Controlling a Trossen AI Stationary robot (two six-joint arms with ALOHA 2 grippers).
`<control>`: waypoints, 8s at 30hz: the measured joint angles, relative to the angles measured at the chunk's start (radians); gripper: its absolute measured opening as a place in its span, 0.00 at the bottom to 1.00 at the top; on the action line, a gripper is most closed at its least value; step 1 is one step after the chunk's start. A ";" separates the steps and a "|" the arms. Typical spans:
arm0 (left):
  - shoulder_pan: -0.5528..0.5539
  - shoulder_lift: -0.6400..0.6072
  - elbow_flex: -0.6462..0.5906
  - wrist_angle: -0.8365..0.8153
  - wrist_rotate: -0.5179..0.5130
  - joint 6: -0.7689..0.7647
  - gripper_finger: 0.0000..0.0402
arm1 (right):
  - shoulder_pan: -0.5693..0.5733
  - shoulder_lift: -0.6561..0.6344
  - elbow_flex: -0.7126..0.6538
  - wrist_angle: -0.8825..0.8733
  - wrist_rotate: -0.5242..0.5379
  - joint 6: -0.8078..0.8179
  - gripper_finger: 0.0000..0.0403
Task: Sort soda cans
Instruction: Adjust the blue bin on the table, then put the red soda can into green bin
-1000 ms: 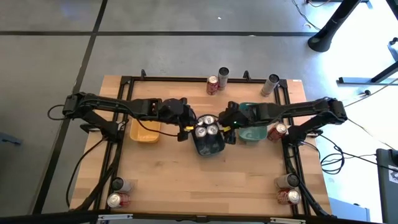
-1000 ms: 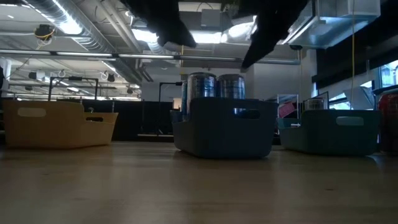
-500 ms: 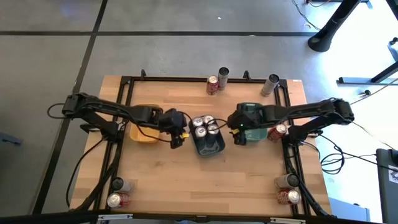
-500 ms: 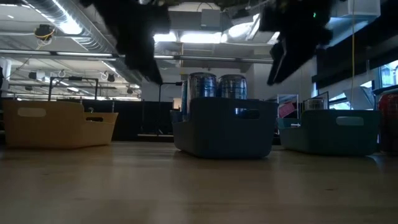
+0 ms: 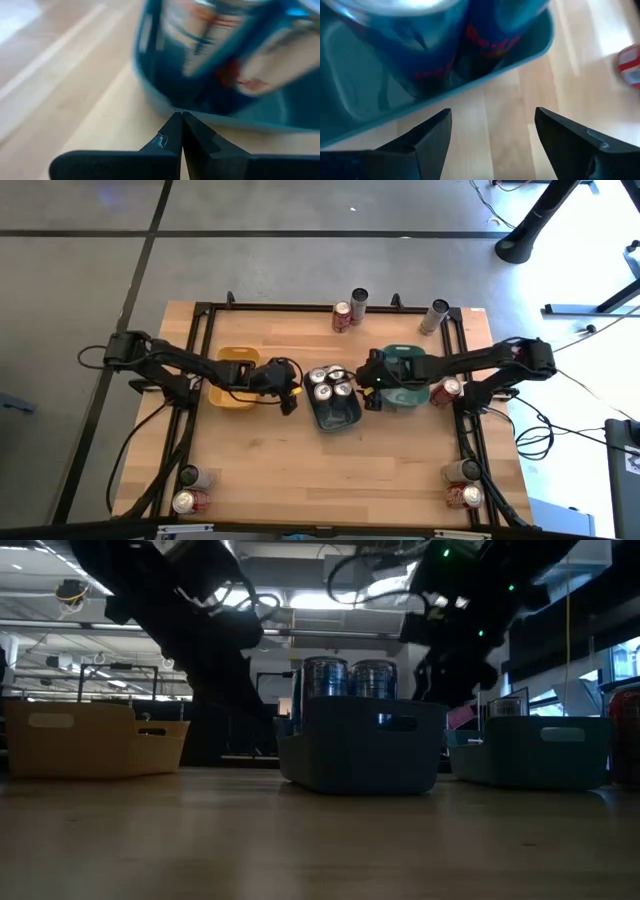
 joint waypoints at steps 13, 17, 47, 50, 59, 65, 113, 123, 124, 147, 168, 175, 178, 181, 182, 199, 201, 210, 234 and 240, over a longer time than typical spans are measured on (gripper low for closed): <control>0.107 0.039 -0.001 0.096 -0.019 0.102 0.00 | -0.018 0.118 -0.001 0.170 -0.009 0.021 0.71; 0.160 0.039 0.000 0.097 -0.020 0.140 0.00 | -0.042 0.118 -0.001 0.228 -0.012 0.029 0.71; 0.263 0.030 0.001 0.052 -0.020 0.110 0.00 | -0.232 0.020 0.440 -0.146 0.002 -0.214 0.71; 0.263 0.030 0.001 0.050 -0.020 0.103 0.00 | -0.253 0.034 0.479 -0.124 0.019 -0.306 0.71; 0.263 0.030 0.001 0.049 -0.020 0.104 0.00 | -0.426 0.240 0.776 -0.232 -0.022 -0.540 0.71; 0.263 0.030 0.001 0.035 -0.020 0.113 0.00 | -0.510 0.408 0.985 -0.360 -0.093 -0.548 0.71; 0.261 0.030 0.001 0.038 -0.019 0.065 0.00 | -0.540 0.534 0.990 -0.485 -0.188 -0.529 0.86; 0.261 0.030 0.000 0.037 -0.019 0.065 0.00 | -0.540 0.606 0.990 -0.498 -0.126 -0.528 0.86; 0.261 0.030 0.000 0.037 -0.019 0.065 0.00 | -0.540 0.613 0.990 -0.508 -0.120 -0.528 0.86; 0.261 0.030 0.000 0.038 -0.019 0.065 0.00 | -0.520 0.612 0.988 -0.550 -0.101 -0.523 0.69; 0.261 0.030 0.000 0.041 -0.020 0.061 0.00 | -0.337 0.176 0.988 -0.919 0.009 -0.210 0.69; 0.261 0.030 0.000 0.046 -0.020 0.064 0.00 | -0.299 0.052 0.988 -1.126 0.006 0.026 0.69; 0.261 0.030 0.000 0.046 -0.020 0.064 0.00 | -0.280 0.030 0.987 -1.195 0.019 0.101 0.69; 0.261 0.030 0.000 0.047 -0.020 0.065 0.00 | -0.265 0.001 0.927 -1.179 0.055 0.145 0.69; 0.261 0.030 0.000 0.046 -0.020 0.065 0.00 | -0.261 -0.011 0.893 -1.169 0.061 0.156 0.69; 0.261 0.030 0.000 0.047 -0.020 0.069 0.00 | -0.264 -0.135 0.275 -0.738 0.092 0.210 0.69; 0.261 0.030 0.000 0.047 -0.020 0.069 0.00 | -0.264 -0.134 0.236 -0.696 0.093 0.214 0.69; 0.261 0.030 0.000 0.047 -0.020 0.063 0.00 | -0.264 -0.134 0.126 -0.537 0.108 0.209 0.71; 0.261 0.030 0.000 0.046 -0.020 0.062 0.00 | -0.264 -0.134 0.372 -1.011 0.026 0.206 0.89; 0.261 0.030 0.000 0.049 -0.020 0.062 0.00 | -0.264 -0.134 0.374 -0.970 0.021 0.209 0.89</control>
